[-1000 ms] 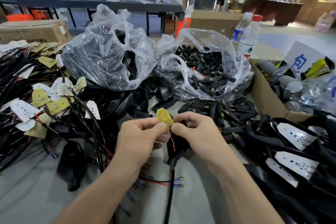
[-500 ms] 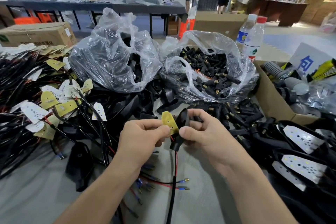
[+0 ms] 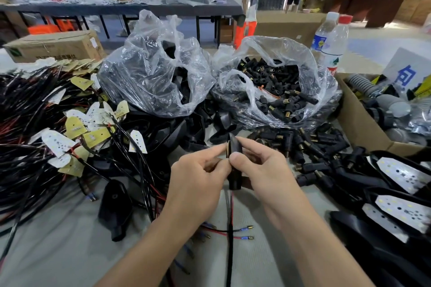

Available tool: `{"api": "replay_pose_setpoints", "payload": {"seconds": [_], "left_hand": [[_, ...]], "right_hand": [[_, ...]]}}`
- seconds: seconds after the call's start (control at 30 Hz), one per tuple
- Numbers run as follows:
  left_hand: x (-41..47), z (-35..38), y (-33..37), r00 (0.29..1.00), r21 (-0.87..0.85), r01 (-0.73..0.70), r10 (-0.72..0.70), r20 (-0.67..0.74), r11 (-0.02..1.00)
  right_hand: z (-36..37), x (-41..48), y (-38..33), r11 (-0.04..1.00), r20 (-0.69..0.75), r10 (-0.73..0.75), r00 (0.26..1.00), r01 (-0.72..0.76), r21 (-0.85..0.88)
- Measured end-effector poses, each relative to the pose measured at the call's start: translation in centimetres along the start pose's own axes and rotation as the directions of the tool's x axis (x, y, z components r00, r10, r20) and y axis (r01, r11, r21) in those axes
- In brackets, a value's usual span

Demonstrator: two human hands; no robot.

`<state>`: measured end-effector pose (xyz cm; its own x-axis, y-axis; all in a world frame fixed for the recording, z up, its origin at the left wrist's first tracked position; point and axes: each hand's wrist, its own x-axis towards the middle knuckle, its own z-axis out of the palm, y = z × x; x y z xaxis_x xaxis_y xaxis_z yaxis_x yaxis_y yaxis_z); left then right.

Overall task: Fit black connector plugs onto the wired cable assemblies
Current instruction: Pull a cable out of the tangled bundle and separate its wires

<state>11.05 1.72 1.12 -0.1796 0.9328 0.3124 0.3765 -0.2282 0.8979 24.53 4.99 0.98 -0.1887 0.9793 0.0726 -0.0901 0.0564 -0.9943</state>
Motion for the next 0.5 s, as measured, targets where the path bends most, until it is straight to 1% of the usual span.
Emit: {"api": "replay_pose_setpoints", "payload": {"seconds": [0.03,0.07,0.1,0.13,0.2,0.27,0.3,0.33,0.4,0.47,0.5], "left_hand": [[0.1,0.0,-0.3,0.999,-0.092,0.046,-0.045,0.021,0.995],[0.2,0.0,-0.5,0.997,-0.145,0.073,-0.07,0.027,0.987],[0.3,0.0,-0.7,0.996,-0.146,0.084,-0.082,0.02,0.986],[0.3,-0.1,-0.9,0.997,-0.116,0.083,-0.083,0.002,0.99],[0.4,-0.2,-1.1,0.996,0.024,0.055,-0.053,-0.068,0.998],[0.6,-0.4,-1.2,0.988,0.178,0.044,-0.016,-0.156,0.983],[0.8,-0.5,-1.3,0.984,0.19,0.046,-0.012,-0.176,0.981],[0.8,-0.5,-1.3,0.986,0.151,0.058,-0.033,-0.166,0.987],[0.8,-0.3,-1.3,0.991,-0.043,0.119,-0.121,-0.055,0.992],[0.6,0.0,-1.1,0.98,-0.234,0.199,-0.187,0.071,0.952],[0.6,0.0,-0.9,0.972,-0.302,0.233,-0.214,0.096,0.924]], "right_hand": [[0.0,0.0,0.0,1.0,0.004,0.016,1.0,-0.016,0.022],[0.0,0.0,0.0,0.998,0.017,0.039,0.999,-0.04,0.052],[-0.1,0.0,0.0,0.993,0.043,0.073,0.996,-0.076,0.086],[-0.2,0.0,-0.1,0.985,0.085,0.116,0.99,-0.126,0.12],[-0.5,-0.1,-0.3,0.945,0.219,0.2,0.955,-0.247,0.216],[-0.6,-0.2,-0.6,0.887,0.357,0.218,0.908,-0.337,0.317],[-0.7,-0.3,-0.8,0.873,0.398,0.205,0.894,-0.35,0.339],[-0.8,-0.3,-1.0,0.874,0.423,0.189,0.886,-0.348,0.338],[-1.1,-0.3,-1.2,0.894,0.444,0.184,0.877,-0.338,0.296],[-1.2,-0.3,-1.2,0.895,0.426,0.227,0.876,-0.359,0.263],[-1.2,-0.2,-1.2,0.893,0.397,0.248,0.884,-0.368,0.261]]}}
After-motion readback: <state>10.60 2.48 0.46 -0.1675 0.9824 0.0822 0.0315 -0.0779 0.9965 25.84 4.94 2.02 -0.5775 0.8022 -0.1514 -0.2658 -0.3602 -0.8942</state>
